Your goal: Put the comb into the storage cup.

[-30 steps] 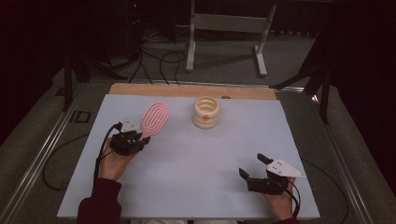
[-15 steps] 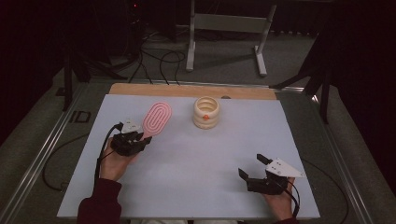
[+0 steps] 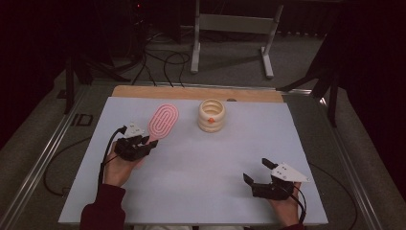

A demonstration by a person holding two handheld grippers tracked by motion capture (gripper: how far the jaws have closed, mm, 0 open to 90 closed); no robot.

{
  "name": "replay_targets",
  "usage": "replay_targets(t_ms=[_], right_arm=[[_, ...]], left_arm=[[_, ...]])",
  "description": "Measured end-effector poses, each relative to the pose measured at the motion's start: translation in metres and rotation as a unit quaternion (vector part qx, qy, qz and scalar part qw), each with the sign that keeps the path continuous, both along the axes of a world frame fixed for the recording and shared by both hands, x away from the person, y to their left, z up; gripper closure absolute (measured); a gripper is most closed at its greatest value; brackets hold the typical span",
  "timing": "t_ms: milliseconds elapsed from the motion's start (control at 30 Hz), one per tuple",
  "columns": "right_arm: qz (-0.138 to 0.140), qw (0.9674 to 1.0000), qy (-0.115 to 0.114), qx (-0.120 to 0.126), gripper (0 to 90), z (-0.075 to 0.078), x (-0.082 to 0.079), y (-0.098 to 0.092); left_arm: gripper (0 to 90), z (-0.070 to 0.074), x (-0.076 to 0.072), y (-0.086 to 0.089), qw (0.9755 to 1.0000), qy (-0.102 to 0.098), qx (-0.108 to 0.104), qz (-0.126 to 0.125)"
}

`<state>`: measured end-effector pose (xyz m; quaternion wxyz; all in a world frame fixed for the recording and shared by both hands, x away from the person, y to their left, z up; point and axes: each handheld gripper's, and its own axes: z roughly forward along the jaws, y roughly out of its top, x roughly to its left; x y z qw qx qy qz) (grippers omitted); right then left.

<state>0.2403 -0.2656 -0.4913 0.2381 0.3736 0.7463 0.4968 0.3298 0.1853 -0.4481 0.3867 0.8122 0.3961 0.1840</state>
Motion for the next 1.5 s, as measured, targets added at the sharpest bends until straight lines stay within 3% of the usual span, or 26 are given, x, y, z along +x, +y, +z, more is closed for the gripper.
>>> replay_targets(t_ms=[433,800,1167,1500], right_arm=[[0.001,1.0,0.002,-0.004,9.9,-0.001,0.004,0.002],[0.009,0.9997,0.017,0.015,9.4,0.007,0.015,-0.001],[0.025,0.9993,0.024,0.01,9.4,0.016,0.028,0.012],[0.03,0.9987,0.034,0.023,9.4,0.022,0.04,0.023]], left_arm=[[70.2,0.013,-0.009,-0.01,0.9995,-0.019,-0.009,-0.023],[70.2,0.022,-0.016,-0.022,0.9985,-0.036,-0.008,-0.042],[70.2,0.026,-0.02,-0.029,0.9976,-0.044,-0.008,-0.052],[70.2,0.029,-0.022,-0.031,0.9972,-0.048,-0.017,-0.055]])
